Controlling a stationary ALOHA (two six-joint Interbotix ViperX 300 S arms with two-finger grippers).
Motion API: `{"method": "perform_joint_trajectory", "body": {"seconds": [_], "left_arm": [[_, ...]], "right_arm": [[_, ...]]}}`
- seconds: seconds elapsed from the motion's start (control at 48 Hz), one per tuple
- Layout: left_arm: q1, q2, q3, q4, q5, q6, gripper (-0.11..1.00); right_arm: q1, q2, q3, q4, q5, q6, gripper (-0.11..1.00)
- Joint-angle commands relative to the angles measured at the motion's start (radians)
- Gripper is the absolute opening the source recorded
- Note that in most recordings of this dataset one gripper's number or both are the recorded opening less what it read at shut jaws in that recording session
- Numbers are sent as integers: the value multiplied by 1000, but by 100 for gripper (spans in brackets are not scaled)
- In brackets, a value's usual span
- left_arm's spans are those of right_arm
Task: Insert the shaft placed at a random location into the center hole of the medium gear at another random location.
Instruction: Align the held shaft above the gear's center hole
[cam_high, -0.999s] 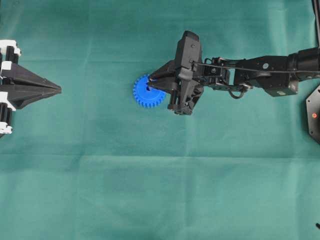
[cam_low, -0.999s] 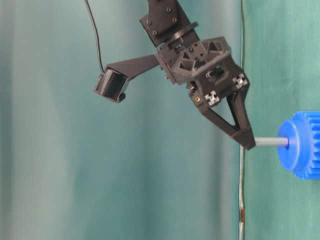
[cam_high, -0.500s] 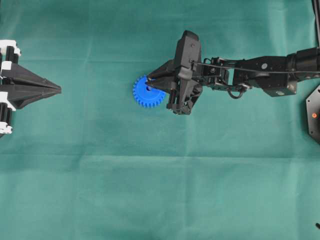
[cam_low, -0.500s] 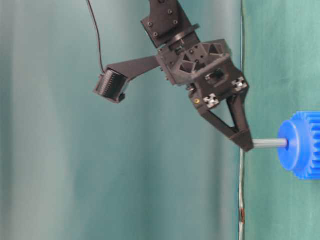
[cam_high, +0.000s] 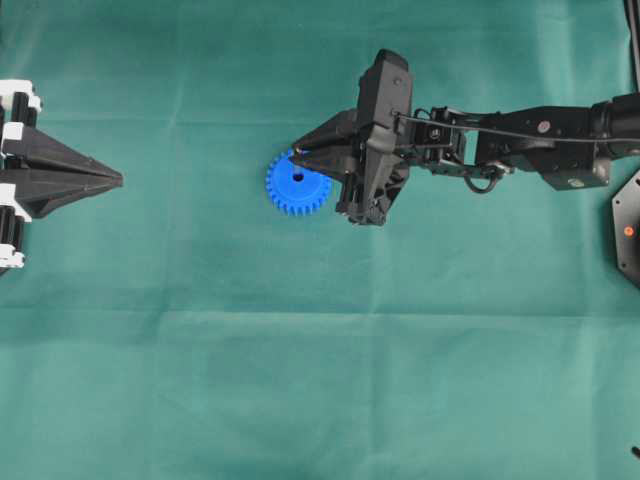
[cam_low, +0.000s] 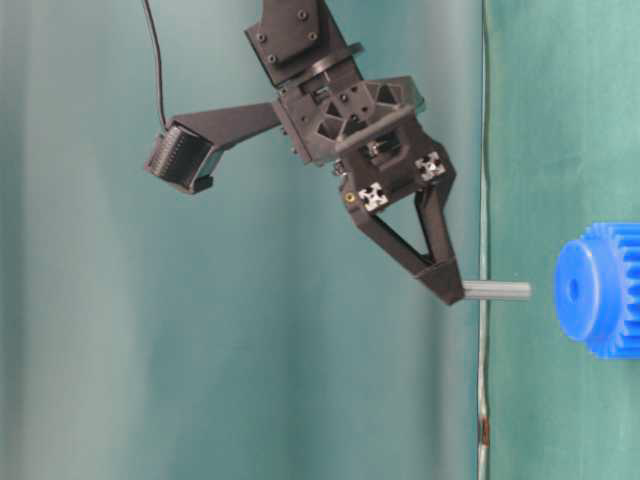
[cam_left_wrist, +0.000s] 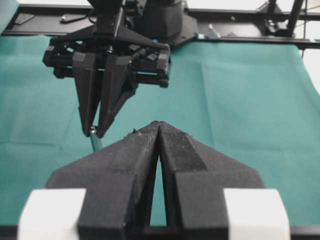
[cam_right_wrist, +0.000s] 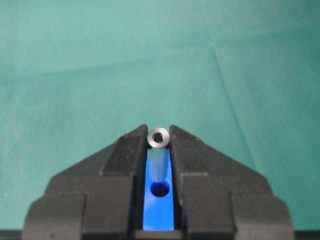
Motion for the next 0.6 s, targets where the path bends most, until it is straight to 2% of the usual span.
{"method": "perform_joint_trajectory", "body": {"seconds": [0.0, 0.583], "left_arm": [[3, 8, -20, 3, -5, 0, 0], [3, 8, -20, 3, -5, 0, 0]], "right_arm": [[2, 5, -17, 2, -11, 3, 13], [5, 63, -17, 15, -52, 8, 13]]}}
